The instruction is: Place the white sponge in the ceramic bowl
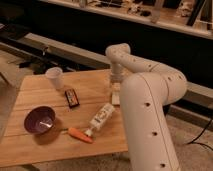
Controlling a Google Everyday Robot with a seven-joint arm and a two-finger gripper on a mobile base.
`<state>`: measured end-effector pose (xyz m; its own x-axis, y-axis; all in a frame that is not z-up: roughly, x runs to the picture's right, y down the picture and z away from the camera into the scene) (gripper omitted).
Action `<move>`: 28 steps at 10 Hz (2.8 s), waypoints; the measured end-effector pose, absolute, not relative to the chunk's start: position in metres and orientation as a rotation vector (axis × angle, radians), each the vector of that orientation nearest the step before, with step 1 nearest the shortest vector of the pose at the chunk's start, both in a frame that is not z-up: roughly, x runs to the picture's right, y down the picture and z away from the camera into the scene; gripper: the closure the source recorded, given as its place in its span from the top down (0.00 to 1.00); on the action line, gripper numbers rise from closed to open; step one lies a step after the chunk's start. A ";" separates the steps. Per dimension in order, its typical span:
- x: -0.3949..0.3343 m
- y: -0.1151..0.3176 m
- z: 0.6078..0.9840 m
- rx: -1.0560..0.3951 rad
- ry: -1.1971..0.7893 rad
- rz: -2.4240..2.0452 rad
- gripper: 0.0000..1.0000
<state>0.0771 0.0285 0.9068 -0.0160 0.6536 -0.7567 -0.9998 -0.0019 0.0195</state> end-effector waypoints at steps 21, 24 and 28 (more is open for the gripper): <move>0.032 -0.018 0.856 -0.568 0.635 1.321 0.20; -0.012 -0.020 0.835 -0.565 0.574 1.217 0.20; -0.066 0.007 0.807 -0.578 0.522 1.061 0.20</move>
<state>-0.0664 0.0073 0.8072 0.3965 0.6499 -0.6484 -0.9103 0.3698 -0.1860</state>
